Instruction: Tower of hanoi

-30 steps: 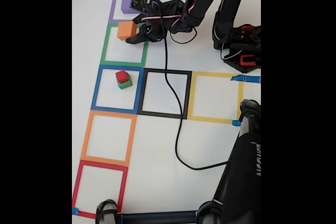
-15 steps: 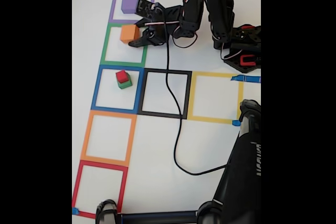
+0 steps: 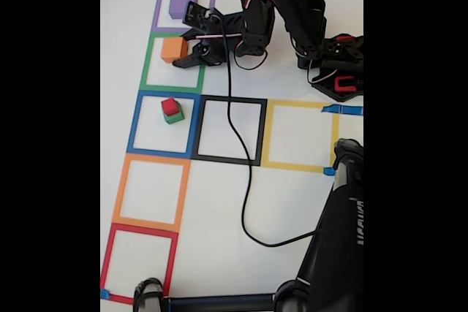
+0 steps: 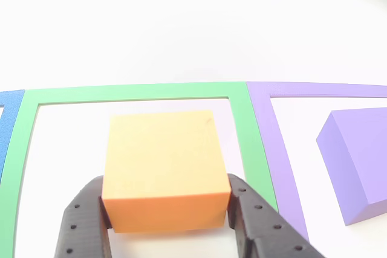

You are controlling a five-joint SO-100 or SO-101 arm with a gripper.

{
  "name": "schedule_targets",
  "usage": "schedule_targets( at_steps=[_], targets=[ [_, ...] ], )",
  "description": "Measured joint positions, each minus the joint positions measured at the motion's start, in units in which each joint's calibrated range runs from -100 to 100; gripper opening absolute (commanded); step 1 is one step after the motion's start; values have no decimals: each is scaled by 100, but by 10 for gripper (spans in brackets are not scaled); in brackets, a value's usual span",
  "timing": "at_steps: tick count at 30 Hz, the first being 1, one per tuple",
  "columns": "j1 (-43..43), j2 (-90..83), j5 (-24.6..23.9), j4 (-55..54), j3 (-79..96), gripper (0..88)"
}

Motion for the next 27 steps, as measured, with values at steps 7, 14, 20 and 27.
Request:
schedule_targets(
  at_steps=[7, 14, 20, 27],
  targets=[
    [0, 0, 0, -48, 44, 158],
    [0, 8, 0, -121, 266, 161],
    [-82, 8, 0, -226, 345, 175],
    [-47, 8, 0, -226, 345, 204]
  ],
)
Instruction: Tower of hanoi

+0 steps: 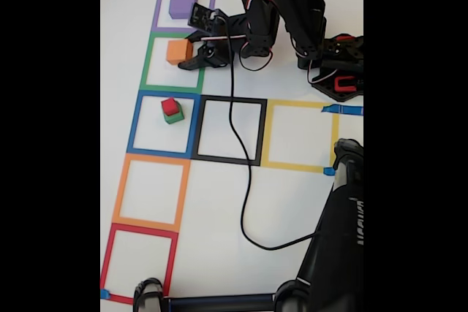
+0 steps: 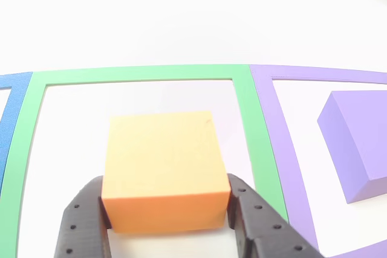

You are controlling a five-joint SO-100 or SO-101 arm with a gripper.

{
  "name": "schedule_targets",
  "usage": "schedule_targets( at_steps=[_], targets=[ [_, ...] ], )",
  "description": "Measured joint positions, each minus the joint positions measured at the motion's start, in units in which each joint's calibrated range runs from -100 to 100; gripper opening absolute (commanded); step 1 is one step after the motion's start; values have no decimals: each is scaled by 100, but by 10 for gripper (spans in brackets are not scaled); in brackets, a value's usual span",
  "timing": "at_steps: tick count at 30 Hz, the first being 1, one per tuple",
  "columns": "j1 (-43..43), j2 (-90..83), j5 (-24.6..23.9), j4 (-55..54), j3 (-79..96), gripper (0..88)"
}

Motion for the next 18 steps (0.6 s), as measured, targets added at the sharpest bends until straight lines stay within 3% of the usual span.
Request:
schedule_targets(
  at_steps=[6, 18],
  targets=[
    [0, 0, 0, -8, 0, 264],
    [12, -76, 0, -193, 53, 296]
  ],
)
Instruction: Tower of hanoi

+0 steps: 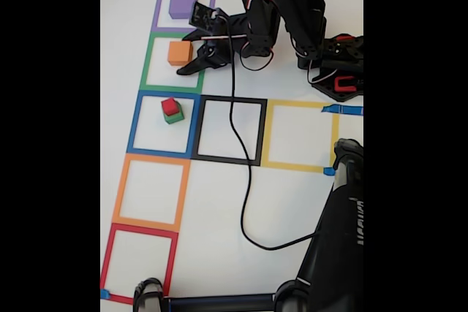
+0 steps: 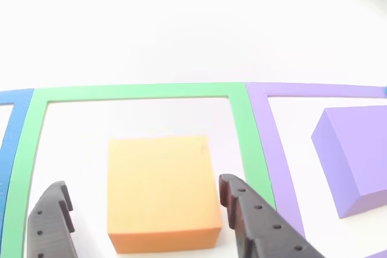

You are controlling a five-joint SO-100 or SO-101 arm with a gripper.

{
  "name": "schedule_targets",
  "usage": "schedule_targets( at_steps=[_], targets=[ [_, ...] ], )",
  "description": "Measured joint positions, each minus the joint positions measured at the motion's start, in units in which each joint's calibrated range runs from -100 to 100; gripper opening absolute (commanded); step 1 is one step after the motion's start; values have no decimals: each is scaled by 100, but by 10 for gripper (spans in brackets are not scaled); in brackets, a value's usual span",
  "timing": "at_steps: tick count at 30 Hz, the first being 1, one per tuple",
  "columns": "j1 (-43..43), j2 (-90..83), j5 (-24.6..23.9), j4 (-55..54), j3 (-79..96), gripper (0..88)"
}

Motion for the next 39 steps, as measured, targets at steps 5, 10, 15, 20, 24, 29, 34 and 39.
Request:
schedule_targets(
  at_steps=[5, 10, 15, 20, 24, 29, 34, 39],
  targets=[
    [-47, -523, 0, 24, 62, 300],
    [-129, -1342, 0, 435, 133, 245],
    [-129, -2465, 0, 1524, 151, 127],
    [-129, -3917, 0, 3313, 186, 79],
    [-339, -5167, 0, 5159, -18, 18],
    [-644, -5986, 0, 8368, -1664, 2],
    [-995, -6095, 0, 11205, -3595, 7],
    [-1346, -6104, 0, 13212, -5250, 10]
  ],
)
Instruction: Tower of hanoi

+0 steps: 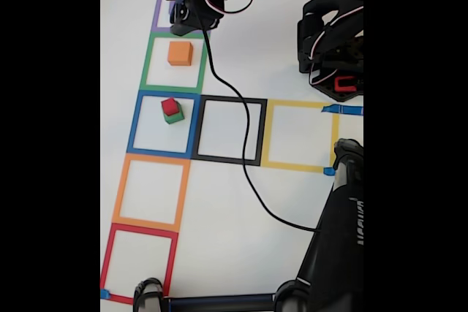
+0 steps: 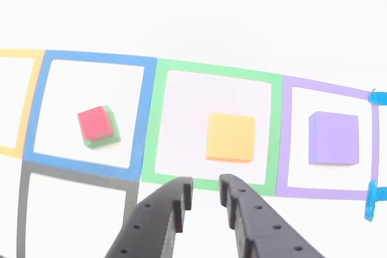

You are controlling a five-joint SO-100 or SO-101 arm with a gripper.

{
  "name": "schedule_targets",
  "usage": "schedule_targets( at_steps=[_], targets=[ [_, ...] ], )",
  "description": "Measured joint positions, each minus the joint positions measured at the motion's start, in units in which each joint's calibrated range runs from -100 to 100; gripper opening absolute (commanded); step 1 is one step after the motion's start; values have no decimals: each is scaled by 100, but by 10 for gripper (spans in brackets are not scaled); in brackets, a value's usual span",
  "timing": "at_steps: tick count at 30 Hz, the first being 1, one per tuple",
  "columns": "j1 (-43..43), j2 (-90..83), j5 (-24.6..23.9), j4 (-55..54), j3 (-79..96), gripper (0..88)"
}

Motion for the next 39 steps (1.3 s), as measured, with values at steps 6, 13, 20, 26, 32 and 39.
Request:
schedule_targets(
  at_steps=[6, 13, 20, 26, 32, 39],
  targets=[
    [-562, 118, 0, 2177, -2098, 14],
    [-1112, 76, 0, 2692, -2824, 58],
    [-1322, -667, 0, 2507, -1585, 137],
    [-1428, -1123, 0, 1685, -115, 202],
    [-1533, -1418, 0, -411, 1886, 221],
    [-1404, -1444, 0, -3305, 4197, 242]
  ],
)
